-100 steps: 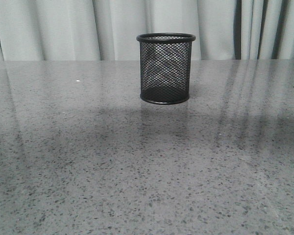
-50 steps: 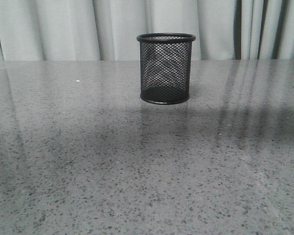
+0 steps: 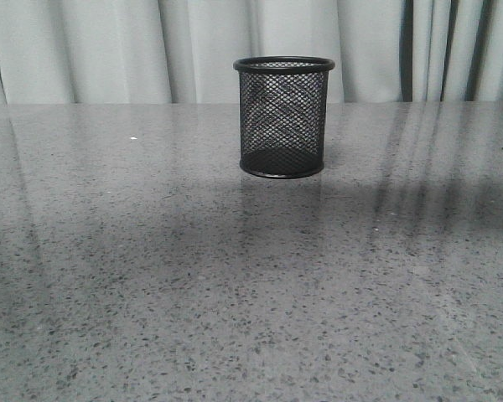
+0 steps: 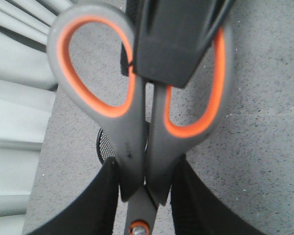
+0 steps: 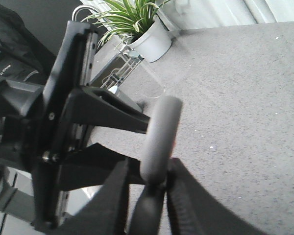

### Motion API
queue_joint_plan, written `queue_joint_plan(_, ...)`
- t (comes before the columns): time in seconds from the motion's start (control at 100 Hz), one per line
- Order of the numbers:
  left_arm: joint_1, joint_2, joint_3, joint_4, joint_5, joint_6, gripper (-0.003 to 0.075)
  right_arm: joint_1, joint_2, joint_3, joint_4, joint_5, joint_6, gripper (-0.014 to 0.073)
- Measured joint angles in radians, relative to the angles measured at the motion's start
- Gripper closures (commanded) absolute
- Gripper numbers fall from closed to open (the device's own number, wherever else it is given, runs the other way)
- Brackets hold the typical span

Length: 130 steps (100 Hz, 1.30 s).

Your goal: Put scissors into bucket

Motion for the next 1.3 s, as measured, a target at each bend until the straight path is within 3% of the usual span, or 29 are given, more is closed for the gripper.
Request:
queue_joint_plan(0.05, 0.0, 0.0, -0.002, 0.012, 0.0, 0.0, 0.0574, 0.0, 0.002, 0.0, -0.016, -0.011, 0.0, 0.0663)
queue_joint_plan(0.18, 0.0, 0.0, -0.004, 0.012, 0.009, 0.0, 0.0252, 0.0, 0.005, 0.0, -0.014, -0.004, -0.005, 0.0657)
queue_joint_plan(0.25, 0.0, 0.0, -0.004, 0.012, 0.011, 0.0, 0.0167, 0.001, 0.005, 0.0, -0.013, 0.004, -0.011, 0.0657)
queue_joint_plan(0.39, 0.0, 0.0, -0.029, 0.062, 0.012, -0.013, 0.0199, 0.001, 0.005, -0.001, -0.037, -0.042, -0.016, 0.0657)
queue_joint_plan(0.51, 0.027, 0.0, -0.064, 0.15, 0.012, -0.096, 0.0227, 0.001, 0.005, -0.022, -0.135, -0.113, 0.002, 0.0656)
queue_joint_plan(0.72, 0.242, -0.002, -0.111, 0.193, 0.074, -0.175, 0.0227, 0.001, 0.019, -0.118, -0.413, -0.208, 0.146, 0.0655)
queue_joint_plan(1.01, 0.552, -0.026, -0.115, 0.132, 0.151, -0.182, 0.0227, 0.001, 0.154, -0.265, -0.719, -0.124, 0.33, 0.0641)
queue_joint_plan(1.3, 0.637, -0.089, -0.119, 0.071, 0.151, -0.182, 0.0227, 0.001, 0.272, -0.368, -0.822, -0.027, 0.37, 0.0639)
